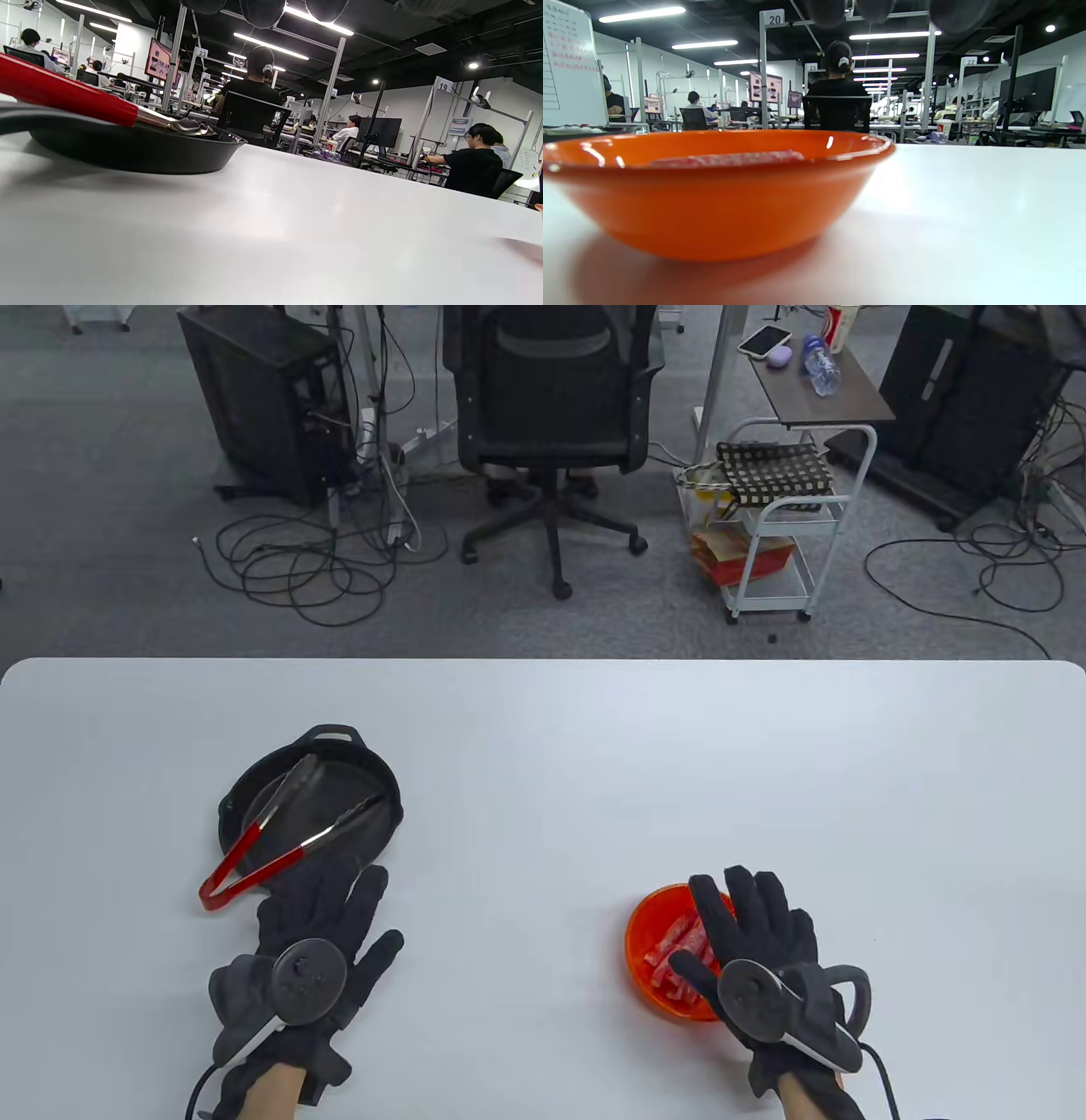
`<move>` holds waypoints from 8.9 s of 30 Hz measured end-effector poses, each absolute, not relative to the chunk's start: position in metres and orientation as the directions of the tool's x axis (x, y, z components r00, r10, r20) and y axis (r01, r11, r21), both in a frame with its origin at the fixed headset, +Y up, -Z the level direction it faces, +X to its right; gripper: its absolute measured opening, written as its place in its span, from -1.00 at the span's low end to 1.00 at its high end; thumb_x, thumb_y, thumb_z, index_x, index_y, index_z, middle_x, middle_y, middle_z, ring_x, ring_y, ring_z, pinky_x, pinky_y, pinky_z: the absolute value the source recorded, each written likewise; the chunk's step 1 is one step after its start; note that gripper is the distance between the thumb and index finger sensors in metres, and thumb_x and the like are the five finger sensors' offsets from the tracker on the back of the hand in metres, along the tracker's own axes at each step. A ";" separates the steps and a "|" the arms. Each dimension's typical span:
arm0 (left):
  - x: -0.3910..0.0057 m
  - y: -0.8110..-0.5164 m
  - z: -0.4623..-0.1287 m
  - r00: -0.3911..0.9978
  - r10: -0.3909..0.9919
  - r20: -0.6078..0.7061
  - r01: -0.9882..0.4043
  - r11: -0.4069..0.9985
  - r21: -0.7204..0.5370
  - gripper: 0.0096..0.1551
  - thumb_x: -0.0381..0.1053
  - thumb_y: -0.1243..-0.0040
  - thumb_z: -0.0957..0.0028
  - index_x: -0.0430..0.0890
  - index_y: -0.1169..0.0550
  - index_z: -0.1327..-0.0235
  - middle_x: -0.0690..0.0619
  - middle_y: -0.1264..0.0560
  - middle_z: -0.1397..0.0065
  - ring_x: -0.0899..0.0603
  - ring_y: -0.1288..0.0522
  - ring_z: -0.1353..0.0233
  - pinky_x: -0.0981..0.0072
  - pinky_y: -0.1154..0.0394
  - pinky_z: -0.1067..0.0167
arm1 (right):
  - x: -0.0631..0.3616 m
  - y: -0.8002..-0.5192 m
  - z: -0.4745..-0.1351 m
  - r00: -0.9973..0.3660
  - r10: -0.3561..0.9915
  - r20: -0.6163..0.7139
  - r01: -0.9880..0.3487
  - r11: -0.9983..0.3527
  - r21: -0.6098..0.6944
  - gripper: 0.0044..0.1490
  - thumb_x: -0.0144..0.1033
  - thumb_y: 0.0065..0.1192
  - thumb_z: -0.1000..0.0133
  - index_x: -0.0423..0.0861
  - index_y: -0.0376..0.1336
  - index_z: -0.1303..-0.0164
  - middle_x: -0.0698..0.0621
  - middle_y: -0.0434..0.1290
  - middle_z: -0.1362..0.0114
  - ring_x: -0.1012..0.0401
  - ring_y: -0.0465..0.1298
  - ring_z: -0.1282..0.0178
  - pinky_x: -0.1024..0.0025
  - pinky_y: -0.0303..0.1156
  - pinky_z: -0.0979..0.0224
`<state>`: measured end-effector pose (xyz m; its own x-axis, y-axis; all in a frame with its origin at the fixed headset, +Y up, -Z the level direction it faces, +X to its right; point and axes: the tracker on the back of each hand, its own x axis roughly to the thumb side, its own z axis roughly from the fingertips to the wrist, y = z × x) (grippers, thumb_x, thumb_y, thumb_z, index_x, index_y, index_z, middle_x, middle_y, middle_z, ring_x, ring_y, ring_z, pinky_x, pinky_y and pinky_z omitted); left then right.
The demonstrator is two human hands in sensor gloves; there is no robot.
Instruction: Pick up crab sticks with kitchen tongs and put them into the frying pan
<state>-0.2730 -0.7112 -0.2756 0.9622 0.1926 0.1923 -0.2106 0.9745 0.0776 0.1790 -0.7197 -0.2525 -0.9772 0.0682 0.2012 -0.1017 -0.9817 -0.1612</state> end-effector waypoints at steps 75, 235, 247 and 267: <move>-0.353 -0.760 -0.306 0.711 0.526 -0.468 -0.614 0.788 -0.047 -0.40 0.29 -0.17 -0.21 -0.12 -0.54 -0.27 0.29 -0.69 0.29 0.13 -0.65 0.54 0.32 -0.64 0.46 | 0.176 -0.722 -0.256 -0.974 0.154 0.167 -0.180 -0.971 -0.155 -0.03 0.27 -0.26 -0.25 0.03 -0.19 -0.82 -0.26 -0.01 -0.80 -0.31 0.00 -0.71 -0.43 0.17 -0.49; -0.148 -0.703 -0.298 0.999 -0.014 -0.040 0.021 0.985 0.174 0.14 0.76 -0.10 0.15 0.02 -0.46 -0.52 -0.05 -0.69 -0.25 -0.21 -0.78 0.02 -0.09 -0.63 0.01 | 0.169 -0.720 -0.253 -0.963 0.189 0.192 -0.215 -0.968 -0.127 -0.04 0.24 -0.24 -0.25 0.01 -0.18 -0.82 -0.26 0.04 -0.78 -0.30 0.04 -0.70 -0.41 0.19 -0.48; -0.175 -0.720 -0.278 0.996 0.070 -0.051 -0.062 0.988 0.138 0.14 0.74 -0.11 0.15 0.03 -0.43 -0.54 0.05 -0.71 -0.04 0.06 -0.73 0.40 0.09 -0.68 0.29 | 0.173 -0.721 -0.253 -0.967 0.188 0.174 -0.211 -0.969 -0.126 -0.04 0.24 -0.23 -0.26 0.00 -0.18 -0.82 -0.27 0.05 -0.78 -0.31 0.05 -0.69 -0.42 0.19 -0.47; -0.191 -0.720 -0.280 0.983 0.166 -0.081 -0.155 0.979 0.130 0.20 0.68 -0.27 0.22 -0.05 -0.39 -0.54 0.11 -0.69 0.02 0.16 -0.65 0.55 0.18 -0.66 0.45 | 0.196 -0.736 -0.263 -0.981 0.179 -0.070 -0.178 -0.984 -0.024 -0.06 0.19 -0.21 -0.28 -0.06 -0.14 -0.81 -0.31 0.10 -0.75 -0.31 0.16 -0.63 -0.28 0.33 -0.42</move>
